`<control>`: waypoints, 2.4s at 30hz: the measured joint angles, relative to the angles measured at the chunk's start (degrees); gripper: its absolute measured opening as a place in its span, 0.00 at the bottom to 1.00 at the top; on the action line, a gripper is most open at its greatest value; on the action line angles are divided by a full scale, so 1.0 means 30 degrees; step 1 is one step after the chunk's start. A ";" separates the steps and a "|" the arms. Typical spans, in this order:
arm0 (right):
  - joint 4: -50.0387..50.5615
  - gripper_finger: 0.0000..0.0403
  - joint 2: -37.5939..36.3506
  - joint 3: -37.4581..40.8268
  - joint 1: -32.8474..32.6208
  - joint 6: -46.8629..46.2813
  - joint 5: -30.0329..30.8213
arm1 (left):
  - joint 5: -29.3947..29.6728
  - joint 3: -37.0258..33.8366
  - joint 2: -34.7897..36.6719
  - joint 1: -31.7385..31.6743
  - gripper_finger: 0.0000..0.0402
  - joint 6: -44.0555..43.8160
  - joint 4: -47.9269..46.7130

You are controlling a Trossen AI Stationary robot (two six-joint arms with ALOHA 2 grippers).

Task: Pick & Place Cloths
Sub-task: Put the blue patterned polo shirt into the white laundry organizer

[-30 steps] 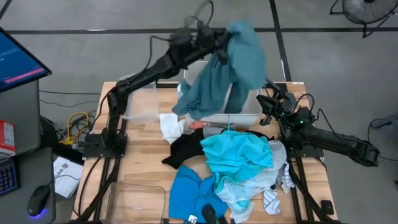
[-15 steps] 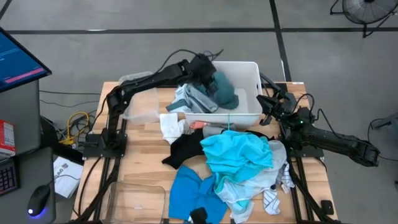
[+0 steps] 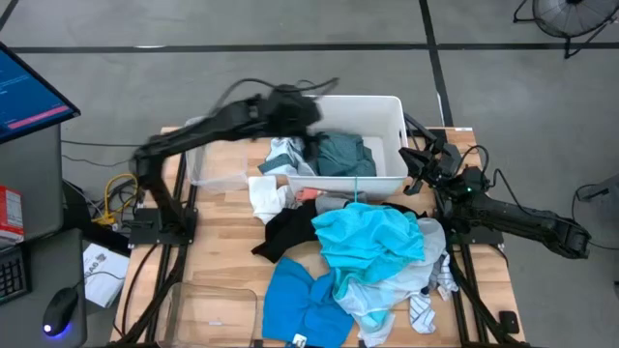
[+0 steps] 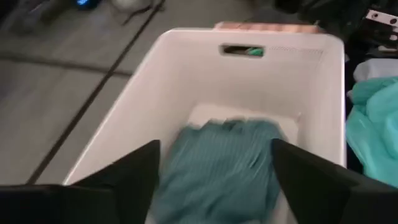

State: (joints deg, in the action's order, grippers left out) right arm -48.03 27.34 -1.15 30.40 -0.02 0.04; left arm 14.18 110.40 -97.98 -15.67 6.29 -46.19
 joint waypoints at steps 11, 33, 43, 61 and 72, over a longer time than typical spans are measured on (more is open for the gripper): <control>0.0001 0.09 0.0001 0.0001 -0.0004 0.0001 -0.0004 | 0.1389 -0.6721 0.7066 0.1773 0.79 -0.5773 -0.4466; 0.0003 0.09 0.0003 0.0003 -0.0004 0.0004 -0.0004 | 0.5983 -2.0527 0.9470 0.2118 0.71 -0.5605 0.9839; 0.0015 0.09 0.0001 0.0007 0.0004 -0.0004 0.0001 | 0.6520 -1.8821 1.0503 0.1720 0.04 -0.5887 1.2081; 0.0066 0.09 -0.0002 0.0000 -0.0003 -0.0003 -0.0004 | 0.1076 -1.0427 0.2052 -0.0571 0.00 -0.4827 2.5594; 0.0283 0.09 0.0002 0.0000 -0.0004 -0.0002 -0.0004 | -0.1537 -0.8156 -0.2751 -0.0555 0.01 -0.6264 2.3017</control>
State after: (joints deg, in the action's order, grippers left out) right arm -47.18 27.34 -1.15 30.39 -0.03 0.03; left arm 9.57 85.93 -106.24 -17.34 -12.50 22.86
